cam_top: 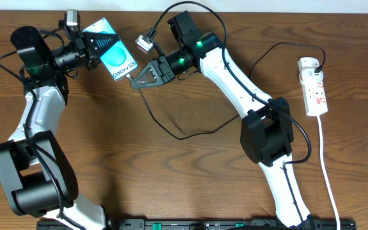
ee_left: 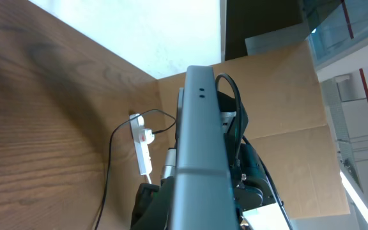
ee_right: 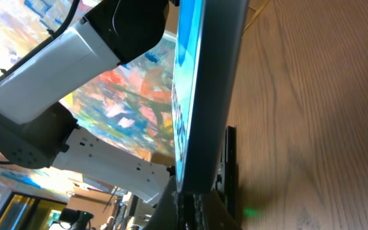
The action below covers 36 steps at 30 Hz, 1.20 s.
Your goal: Plug charger to phone and switch on socket
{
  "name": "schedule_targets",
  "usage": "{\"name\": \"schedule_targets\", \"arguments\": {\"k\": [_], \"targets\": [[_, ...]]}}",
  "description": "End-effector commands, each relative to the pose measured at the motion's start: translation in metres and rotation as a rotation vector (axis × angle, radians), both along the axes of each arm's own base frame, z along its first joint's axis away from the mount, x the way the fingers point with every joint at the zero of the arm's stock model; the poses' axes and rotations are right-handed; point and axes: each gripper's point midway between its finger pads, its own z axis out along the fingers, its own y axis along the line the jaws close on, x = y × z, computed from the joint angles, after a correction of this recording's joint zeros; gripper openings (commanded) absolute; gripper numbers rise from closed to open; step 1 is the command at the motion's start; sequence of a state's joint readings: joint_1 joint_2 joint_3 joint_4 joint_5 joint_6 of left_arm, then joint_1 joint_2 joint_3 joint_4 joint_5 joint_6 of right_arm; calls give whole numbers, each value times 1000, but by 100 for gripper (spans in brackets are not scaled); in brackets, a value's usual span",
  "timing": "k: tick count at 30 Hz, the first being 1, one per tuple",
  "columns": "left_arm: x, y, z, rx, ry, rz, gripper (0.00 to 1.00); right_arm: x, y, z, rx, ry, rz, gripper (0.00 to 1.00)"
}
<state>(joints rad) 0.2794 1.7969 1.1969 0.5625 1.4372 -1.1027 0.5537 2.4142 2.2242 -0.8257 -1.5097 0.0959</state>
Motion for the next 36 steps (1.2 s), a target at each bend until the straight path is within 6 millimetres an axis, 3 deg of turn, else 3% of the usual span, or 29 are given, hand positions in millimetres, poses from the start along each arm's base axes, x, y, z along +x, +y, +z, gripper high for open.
{"name": "schedule_targets", "arguments": {"k": [1, 36], "targets": [[0, -2, 2, 2, -11, -6, 7, -4, 1, 6, 11, -1, 12, 1], [-2, -8, 2, 14, -36, -27, 7, -4, 0, 10, 26, 14, 21, 1]]}}
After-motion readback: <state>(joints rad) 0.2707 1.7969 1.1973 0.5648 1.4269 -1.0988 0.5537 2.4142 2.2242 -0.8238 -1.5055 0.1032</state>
